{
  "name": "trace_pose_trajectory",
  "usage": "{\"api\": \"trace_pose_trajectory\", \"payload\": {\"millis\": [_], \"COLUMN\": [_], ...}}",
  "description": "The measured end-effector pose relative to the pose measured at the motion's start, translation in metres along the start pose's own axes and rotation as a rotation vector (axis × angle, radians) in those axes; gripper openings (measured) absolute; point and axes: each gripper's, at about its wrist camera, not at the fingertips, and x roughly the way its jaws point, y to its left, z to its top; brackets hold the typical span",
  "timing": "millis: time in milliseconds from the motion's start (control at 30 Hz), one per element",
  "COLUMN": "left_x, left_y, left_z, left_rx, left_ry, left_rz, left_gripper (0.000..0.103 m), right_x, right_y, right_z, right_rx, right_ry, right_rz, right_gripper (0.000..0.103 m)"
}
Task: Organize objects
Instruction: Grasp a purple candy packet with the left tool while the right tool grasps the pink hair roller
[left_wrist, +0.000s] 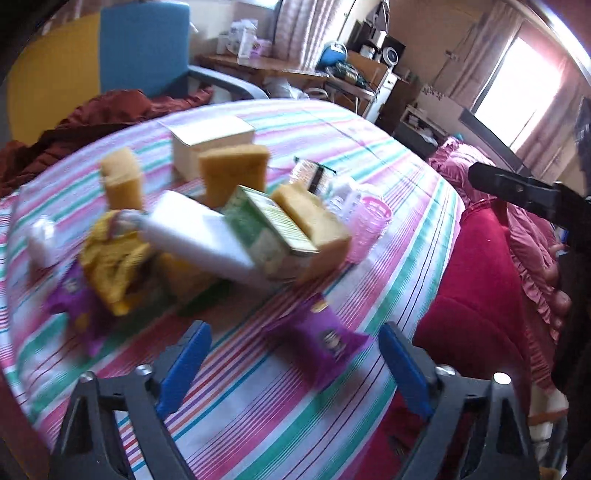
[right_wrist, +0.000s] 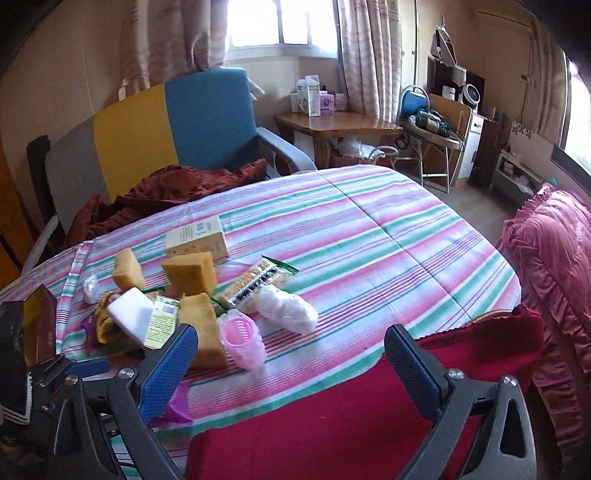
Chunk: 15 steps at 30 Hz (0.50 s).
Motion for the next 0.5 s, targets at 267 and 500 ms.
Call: {"api": "trace_pose_trajectory", "payload": {"millis": [267,500], "left_x": [0.038,0.02], "left_y": [0.003,0.014], "left_z": [0.0,-0.02], "left_rx": [-0.047,-0.05], "left_ry": [0.064,-0.001], "left_rz": [0.002,0.016], "left_gripper": [0.059,0.054], "right_x": [0.018,0.045], "right_y": [-0.003,0.026], "right_z": [0.005,0.013], "right_rx": [-0.018,-0.114], "right_ry": [0.063,0.176], "right_rz": [0.026,0.169], "right_gripper": [0.101,0.09]}}
